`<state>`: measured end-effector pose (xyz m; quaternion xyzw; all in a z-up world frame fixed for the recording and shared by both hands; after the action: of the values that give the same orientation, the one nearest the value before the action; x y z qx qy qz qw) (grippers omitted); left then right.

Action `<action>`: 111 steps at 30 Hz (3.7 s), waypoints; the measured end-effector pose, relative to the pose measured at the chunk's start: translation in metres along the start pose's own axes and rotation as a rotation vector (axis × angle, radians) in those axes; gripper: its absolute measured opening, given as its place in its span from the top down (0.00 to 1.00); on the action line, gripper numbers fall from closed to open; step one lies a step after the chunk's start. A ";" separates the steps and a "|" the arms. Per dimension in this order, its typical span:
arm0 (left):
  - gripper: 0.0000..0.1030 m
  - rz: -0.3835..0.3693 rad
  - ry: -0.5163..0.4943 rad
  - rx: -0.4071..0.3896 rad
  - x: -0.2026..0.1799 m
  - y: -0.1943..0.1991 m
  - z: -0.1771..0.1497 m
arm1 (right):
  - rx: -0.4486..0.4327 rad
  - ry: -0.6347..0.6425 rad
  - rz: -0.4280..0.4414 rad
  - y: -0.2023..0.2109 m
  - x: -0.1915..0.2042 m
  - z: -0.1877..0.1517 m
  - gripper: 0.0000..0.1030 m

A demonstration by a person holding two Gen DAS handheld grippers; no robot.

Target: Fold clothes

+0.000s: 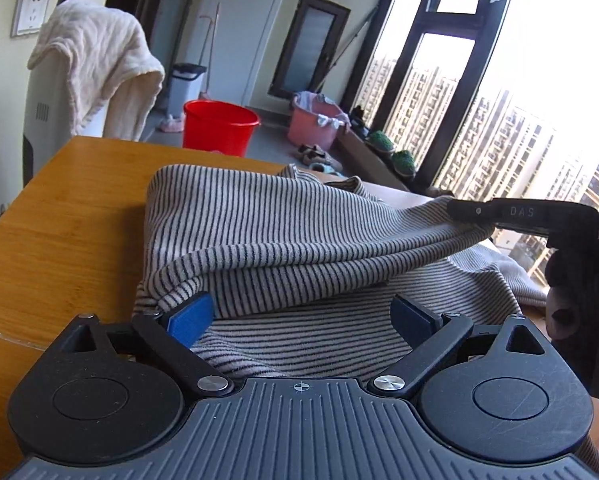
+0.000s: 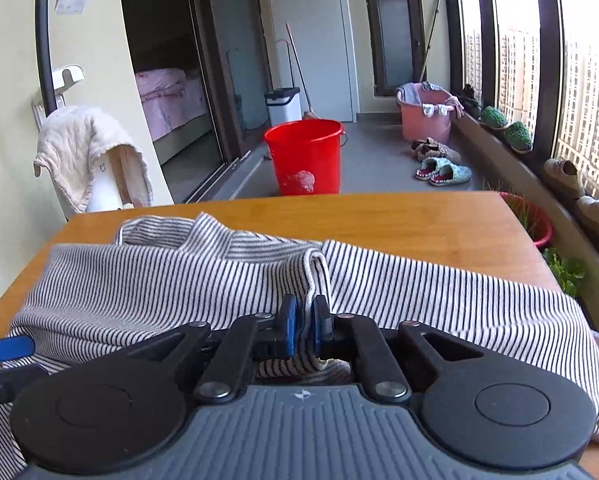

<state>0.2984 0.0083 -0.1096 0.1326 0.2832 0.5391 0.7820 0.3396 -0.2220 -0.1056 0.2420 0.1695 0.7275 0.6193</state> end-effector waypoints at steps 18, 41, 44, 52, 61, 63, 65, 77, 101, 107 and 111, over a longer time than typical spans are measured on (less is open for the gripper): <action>0.03 0.055 -0.054 0.025 0.014 0.010 -0.004 | -0.043 -0.107 0.118 0.027 0.039 0.008 0.85; 0.02 -0.013 -0.009 -0.019 0.006 -0.005 0.023 | 0.003 -0.193 0.111 0.008 0.033 -0.017 0.84; 0.02 -0.015 0.005 -0.019 0.016 -0.009 0.018 | 0.003 -0.199 0.099 0.009 0.036 -0.018 0.83; 0.02 0.038 -0.052 0.000 0.035 0.006 0.011 | 0.005 -0.157 0.143 0.014 0.076 -0.025 0.66; 0.02 0.079 -0.036 -0.018 0.052 0.028 0.005 | -0.064 -0.456 0.131 0.080 0.001 -0.022 0.67; 0.02 0.087 -0.046 -0.016 0.050 0.028 0.004 | -0.068 -0.593 0.092 0.101 -0.041 -0.032 0.67; 0.02 0.090 -0.052 -0.015 0.050 0.028 0.004 | -0.064 -0.727 0.065 0.115 -0.075 -0.046 0.67; 0.00 0.070 -0.037 -0.018 0.051 0.027 0.003 | -0.084 -0.942 0.015 0.078 -0.120 -0.066 0.78; 0.00 0.055 -0.020 -0.025 0.051 0.029 0.004 | -0.127 -0.828 0.041 0.096 -0.105 -0.061 0.79; 0.00 0.057 -0.022 -0.021 0.051 0.028 0.003 | -0.178 -1.011 0.057 0.085 -0.133 -0.068 0.70; 0.00 0.062 -0.030 -0.016 0.050 0.028 0.002 | -0.207 -1.011 0.030 0.069 -0.144 -0.057 0.74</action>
<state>0.2914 0.0646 -0.1084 0.1430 0.2630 0.5634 0.7701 0.2680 -0.3723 -0.1351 0.5032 -0.2273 0.5415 0.6339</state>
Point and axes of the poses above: each gripper's, at about its wrist camera, not at the fingertips, and y roughly against the way its jaws point, x to its left, z to its top, the point moved 10 cm from there along -y, roughly the way its jaws point, and after that the axes turned 2 degrees about -x, right-handed, at the moved point
